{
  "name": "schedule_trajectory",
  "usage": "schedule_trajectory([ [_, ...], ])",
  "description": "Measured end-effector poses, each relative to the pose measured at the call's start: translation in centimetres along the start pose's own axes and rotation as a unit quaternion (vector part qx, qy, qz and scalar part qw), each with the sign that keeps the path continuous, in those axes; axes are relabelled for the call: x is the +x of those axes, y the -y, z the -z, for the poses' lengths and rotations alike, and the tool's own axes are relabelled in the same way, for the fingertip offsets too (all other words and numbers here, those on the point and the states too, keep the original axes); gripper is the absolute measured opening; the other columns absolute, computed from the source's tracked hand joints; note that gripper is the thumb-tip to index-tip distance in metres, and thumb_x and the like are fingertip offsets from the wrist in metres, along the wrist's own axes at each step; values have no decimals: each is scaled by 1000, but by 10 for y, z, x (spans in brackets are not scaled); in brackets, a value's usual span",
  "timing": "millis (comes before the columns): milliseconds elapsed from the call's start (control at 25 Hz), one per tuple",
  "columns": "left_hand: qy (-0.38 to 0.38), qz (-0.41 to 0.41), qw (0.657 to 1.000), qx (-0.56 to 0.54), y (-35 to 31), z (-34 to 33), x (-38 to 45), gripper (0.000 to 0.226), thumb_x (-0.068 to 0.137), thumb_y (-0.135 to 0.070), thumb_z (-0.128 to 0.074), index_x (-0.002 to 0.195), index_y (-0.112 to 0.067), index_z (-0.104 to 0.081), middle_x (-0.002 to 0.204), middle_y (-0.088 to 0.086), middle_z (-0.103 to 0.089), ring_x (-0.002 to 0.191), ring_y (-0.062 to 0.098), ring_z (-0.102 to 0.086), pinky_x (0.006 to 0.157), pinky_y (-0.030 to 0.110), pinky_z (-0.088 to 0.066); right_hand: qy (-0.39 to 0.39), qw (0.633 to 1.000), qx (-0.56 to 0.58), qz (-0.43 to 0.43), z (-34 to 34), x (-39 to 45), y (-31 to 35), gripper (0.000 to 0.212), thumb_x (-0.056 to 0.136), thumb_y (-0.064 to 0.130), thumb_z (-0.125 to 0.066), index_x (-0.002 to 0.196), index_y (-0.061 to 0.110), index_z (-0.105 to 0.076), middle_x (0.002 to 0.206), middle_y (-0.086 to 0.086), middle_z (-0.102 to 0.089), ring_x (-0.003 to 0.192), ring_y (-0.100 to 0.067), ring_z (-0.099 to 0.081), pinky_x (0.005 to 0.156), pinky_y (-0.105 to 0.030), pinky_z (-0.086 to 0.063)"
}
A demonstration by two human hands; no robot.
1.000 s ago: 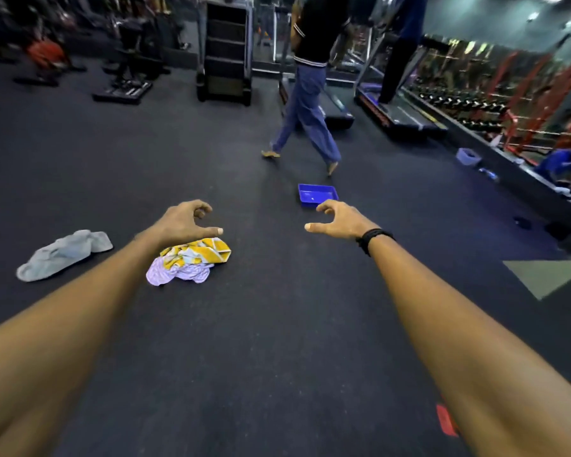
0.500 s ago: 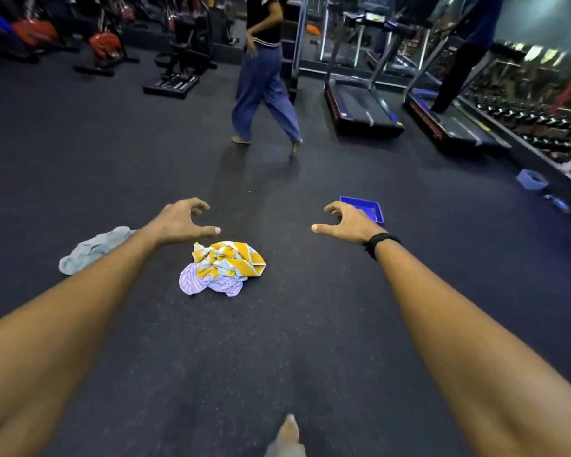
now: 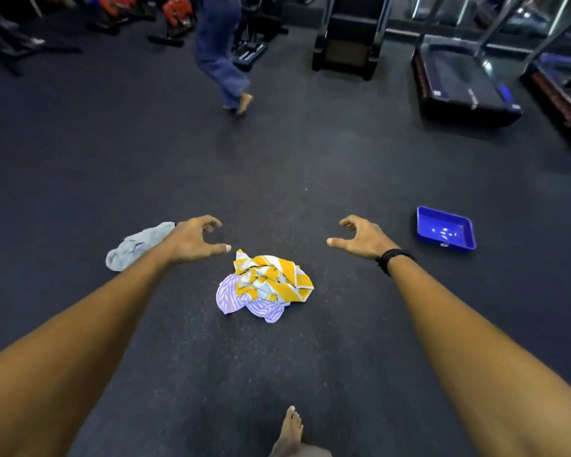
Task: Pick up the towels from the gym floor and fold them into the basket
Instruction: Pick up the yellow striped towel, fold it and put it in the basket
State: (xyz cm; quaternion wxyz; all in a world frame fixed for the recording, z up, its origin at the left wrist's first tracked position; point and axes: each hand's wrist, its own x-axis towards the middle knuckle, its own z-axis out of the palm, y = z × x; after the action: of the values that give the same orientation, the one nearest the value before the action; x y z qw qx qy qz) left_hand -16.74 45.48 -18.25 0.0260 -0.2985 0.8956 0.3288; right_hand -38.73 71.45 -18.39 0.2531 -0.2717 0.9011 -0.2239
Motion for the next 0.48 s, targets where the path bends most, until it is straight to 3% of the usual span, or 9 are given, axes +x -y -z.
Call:
schedule_trajectory([
  [200, 57, 35, 998, -20, 50, -30, 112, 62, 73, -38, -79, 124, -14, -55, 126, 5, -58, 122, 20, -54, 101, 33, -44, 41, 999, -20, -30, -45, 128, -21, 65, 75, 55, -72, 127, 21, -51, 139, -4, -50, 126, -24, -48, 102, -47, -42],
  [320, 98, 37, 994, -11, 98, -80, 190, 63, 72, -34, -81, 125, -12, -55, 127, 5, -60, 120, 17, -55, 96, 24, -41, 76, 995, -28, -56, -107, 211, -54, 66, 74, 56, -71, 127, 22, -51, 138, -4, -50, 125, -24, -49, 100, -48, -44],
  [400, 131, 21, 991, 2, 134, -123, 242, 68, 69, -42, -82, 124, -13, -57, 125, 2, -62, 117, 16, -57, 93, 24, -41, 86, 994, -27, -67, -159, 262, -84, 62, 77, 49, -71, 127, 19, -51, 135, -5, -53, 123, -24, -51, 99, -45, -45],
  [480, 162, 10, 987, 7, 169, -172, 288, 83, 56, -64, -74, 122, -15, -59, 119, -1, -63, 113, 17, -59, 92, 25, -41, 105, 991, -24, -83, -218, 309, -116, 59, 78, 45, -72, 126, 16, -53, 131, -6, -55, 120, -25, -52, 97, -43, -45],
])
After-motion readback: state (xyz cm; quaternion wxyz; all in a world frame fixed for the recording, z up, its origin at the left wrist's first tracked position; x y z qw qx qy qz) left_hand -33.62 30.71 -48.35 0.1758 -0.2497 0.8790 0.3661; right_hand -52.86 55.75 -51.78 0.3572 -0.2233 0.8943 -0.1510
